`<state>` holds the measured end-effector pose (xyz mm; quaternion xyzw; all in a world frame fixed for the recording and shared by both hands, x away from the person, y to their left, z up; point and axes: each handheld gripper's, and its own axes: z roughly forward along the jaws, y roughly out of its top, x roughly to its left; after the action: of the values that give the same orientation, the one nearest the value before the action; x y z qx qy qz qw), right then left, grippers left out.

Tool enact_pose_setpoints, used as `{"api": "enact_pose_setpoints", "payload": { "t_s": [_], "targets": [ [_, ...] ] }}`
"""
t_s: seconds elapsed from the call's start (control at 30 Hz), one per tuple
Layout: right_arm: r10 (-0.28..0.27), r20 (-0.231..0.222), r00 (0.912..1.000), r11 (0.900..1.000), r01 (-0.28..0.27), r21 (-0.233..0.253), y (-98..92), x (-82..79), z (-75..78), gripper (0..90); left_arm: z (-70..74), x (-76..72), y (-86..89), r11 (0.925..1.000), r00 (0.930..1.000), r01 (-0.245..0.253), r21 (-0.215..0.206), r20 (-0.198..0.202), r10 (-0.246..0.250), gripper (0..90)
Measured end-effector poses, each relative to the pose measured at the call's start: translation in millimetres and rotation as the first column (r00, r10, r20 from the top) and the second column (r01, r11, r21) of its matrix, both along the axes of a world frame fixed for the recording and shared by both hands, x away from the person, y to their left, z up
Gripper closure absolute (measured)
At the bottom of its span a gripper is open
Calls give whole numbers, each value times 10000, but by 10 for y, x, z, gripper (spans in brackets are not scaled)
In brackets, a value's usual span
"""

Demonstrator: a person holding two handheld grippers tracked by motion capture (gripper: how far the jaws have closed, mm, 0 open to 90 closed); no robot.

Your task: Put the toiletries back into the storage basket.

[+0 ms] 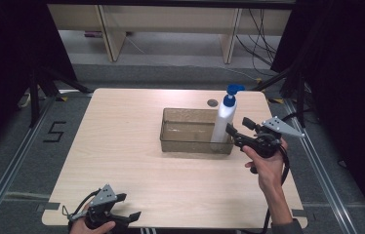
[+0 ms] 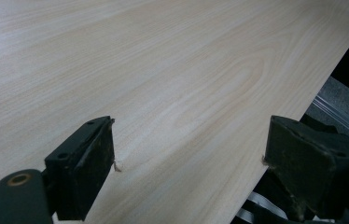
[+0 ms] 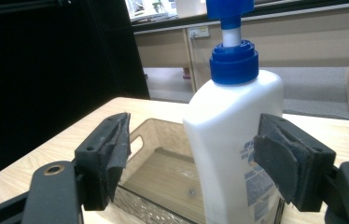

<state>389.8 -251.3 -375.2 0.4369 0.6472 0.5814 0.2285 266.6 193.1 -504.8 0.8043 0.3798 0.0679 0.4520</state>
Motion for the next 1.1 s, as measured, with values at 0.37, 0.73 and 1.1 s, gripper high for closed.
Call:
{"api": "enact_pose_setpoints", "payload": {
  "t_s": [0.37, 0.73, 1.1],
  "targets": [
    [215, -203, 9996, 9997, -212, 147, -3, -109, 2, 235, 0, -2, -5, 10000, 10000, -18, -42, 35, 18, 151],
    [649, -426, 9970, 9978, -641, 195, 116, -154, -104, 210, 4, -7, -5, 10000, 10000, -41, -20, 45, 41, 152],
    [870, -792, 9931, 9961, -854, 235, 175, -230, -153, 198, 0, -3, -5, 10000, 10000, -10, 9, 35, 10, 152]
  ]
}}
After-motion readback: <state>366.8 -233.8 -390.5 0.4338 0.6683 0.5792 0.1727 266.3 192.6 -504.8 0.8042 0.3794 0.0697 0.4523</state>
